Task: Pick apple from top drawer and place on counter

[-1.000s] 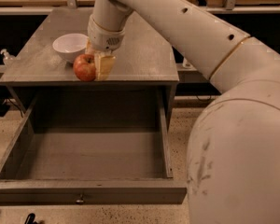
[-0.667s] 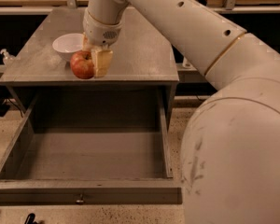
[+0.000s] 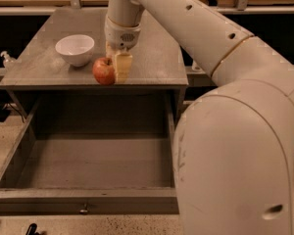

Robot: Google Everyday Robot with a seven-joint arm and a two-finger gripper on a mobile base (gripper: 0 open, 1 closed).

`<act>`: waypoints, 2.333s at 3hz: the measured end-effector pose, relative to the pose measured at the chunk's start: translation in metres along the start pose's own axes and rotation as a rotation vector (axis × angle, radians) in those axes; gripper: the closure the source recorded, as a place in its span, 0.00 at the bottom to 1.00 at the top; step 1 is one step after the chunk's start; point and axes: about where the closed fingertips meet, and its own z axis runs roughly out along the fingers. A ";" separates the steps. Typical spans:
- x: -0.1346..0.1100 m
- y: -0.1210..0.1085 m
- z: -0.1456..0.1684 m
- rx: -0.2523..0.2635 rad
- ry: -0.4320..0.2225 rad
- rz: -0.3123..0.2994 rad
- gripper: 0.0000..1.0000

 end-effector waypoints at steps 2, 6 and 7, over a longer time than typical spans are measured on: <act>0.051 0.002 0.008 -0.024 0.269 0.178 1.00; 0.105 -0.001 -0.005 0.087 0.254 0.292 1.00; 0.114 -0.003 0.000 0.082 0.263 0.305 1.00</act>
Offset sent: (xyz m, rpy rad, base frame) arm 0.0074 -0.0730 -0.0173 -0.3878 -0.0091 -0.2869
